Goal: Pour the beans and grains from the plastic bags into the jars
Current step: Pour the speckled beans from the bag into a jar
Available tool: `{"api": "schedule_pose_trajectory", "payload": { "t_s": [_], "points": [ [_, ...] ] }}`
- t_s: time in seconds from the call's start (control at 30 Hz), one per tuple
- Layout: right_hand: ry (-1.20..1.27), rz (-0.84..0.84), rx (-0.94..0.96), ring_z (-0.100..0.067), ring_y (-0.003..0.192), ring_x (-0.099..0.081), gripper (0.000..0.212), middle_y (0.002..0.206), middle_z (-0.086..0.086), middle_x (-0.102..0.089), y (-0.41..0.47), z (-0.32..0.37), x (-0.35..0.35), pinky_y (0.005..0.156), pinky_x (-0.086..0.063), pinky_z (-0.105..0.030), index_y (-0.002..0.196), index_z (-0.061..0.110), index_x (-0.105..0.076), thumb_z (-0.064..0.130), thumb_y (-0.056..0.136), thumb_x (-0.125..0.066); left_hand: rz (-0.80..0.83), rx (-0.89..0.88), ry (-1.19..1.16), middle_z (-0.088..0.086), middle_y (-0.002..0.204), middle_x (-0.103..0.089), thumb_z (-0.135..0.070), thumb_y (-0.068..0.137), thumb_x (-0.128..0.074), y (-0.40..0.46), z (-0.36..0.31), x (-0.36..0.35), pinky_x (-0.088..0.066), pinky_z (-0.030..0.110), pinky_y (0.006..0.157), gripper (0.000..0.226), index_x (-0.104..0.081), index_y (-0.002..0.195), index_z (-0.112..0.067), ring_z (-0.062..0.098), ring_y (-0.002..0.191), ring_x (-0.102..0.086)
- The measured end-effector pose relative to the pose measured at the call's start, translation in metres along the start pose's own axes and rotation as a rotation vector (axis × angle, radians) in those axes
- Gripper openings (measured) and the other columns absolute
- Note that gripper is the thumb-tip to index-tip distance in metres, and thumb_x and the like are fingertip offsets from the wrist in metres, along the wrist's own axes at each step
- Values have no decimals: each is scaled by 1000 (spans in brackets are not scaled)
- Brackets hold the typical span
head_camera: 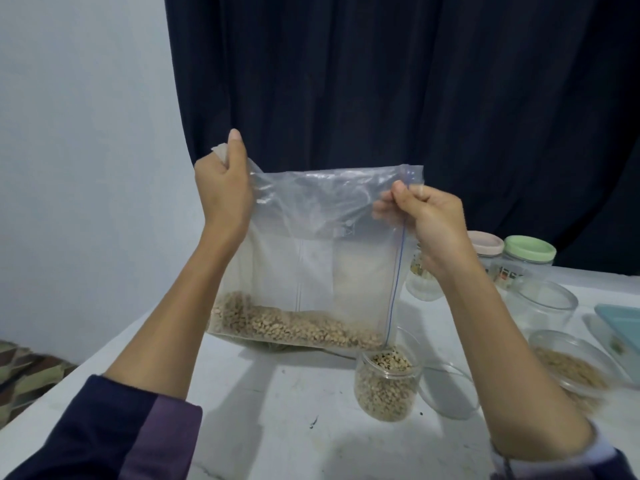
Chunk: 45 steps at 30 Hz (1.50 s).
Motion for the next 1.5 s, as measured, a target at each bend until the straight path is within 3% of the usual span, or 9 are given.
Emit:
{"api": "schedule_pose_trajectory", "payload": {
  "t_s": [0.2, 0.3, 0.6, 0.87, 1.13, 1.23, 1.33, 1.43, 1.5],
  "points": [
    [-19, -19, -18, -10, 70, -71, 19, 68, 1, -73, -3, -2, 9, 75, -55, -19, 80, 9, -70, 13, 94, -59, -13, 6, 3, -15, 37, -23, -25, 100, -44, -4, -2, -4, -23, 18, 45, 53, -18, 54, -21, 4, 41, -23],
    [-2, -51, -19, -10, 72, -71, 19, 67, 3, -72, -3, -2, 13, 85, -55, -24, 78, 10, -69, 13, 94, -59, -28, 10, 13, -15, 35, -22, -24, 100, -43, -6, -4, -7, -22, 17, 44, 53, -18, 54, -20, 4, 39, -23],
    [0, 37, -83, -10, 74, -71, 18, 75, -2, -73, 0, 3, 18, 81, -54, -20, 81, 8, -70, 15, 94, -60, -98, 12, 36, -13, 37, -24, -26, 100, -43, -8, -7, -4, -22, 19, 45, 52, -19, 55, -20, 4, 41, -23],
    [13, -5, -99, -8, 71, -70, 19, 79, -5, -72, -1, 1, 19, 92, -51, -24, 79, 8, -68, 15, 94, -59, -105, 5, 53, -14, 36, -21, -23, 99, -44, -11, -12, -9, -20, 18, 45, 53, -17, 54, -20, 4, 39, -22],
    [19, 29, -110, -8, 69, -70, 19, 82, -9, -70, -1, 4, 20, 77, -54, -16, 80, 5, -68, 13, 94, -59, -88, -20, 42, -13, 38, -21, -22, 98, -45, -10, -14, -12, -20, 19, 46, 52, -17, 54, -21, 5, 42, -21],
    [0, -8, -104, -8, 70, -71, 19, 80, -6, -71, 2, 3, 24, 85, -53, -20, 79, 7, -68, 14, 94, -60, -84, -40, 56, -13, 37, -20, -22, 98, -45, -9, -16, -14, -19, 19, 46, 53, -16, 54, -21, 5, 41, -19],
    [-4, 28, -118, -10, 74, -71, 19, 79, -4, -73, 2, 0, 25, 78, -52, -16, 80, 8, -69, 15, 94, -59, -75, -61, 59, -13, 37, -20, -22, 99, -45, -8, -17, -16, -19, 19, 45, 53, -15, 54, -21, 5, 41, -19],
    [15, -17, -106, -11, 75, -71, 18, 79, -4, -73, 4, -1, 28, 86, -52, -22, 79, 10, -70, 16, 94, -61, -67, -72, 65, -14, 37, -20, -22, 99, -45, -8, -18, -18, -19, 19, 45, 54, -15, 54, -21, 5, 40, -19],
    [21, 14, -126, -12, 74, -72, 17, 82, -7, -73, 4, -1, 27, 83, -54, -20, 81, 7, -70, 15, 94, -61, -67, -77, 64, -14, 36, -20, -21, 99, -44, -8, -18, -19, -18, 18, 44, 54, -15, 54, -21, 5, 40, -19]
  ]
}}
Point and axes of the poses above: each hand's wrist, its own y-axis towards the middle knuckle, its own x-axis out of the back of the hand, z = x × y, the point moved 3 cm from there along y, towards the middle knuckle
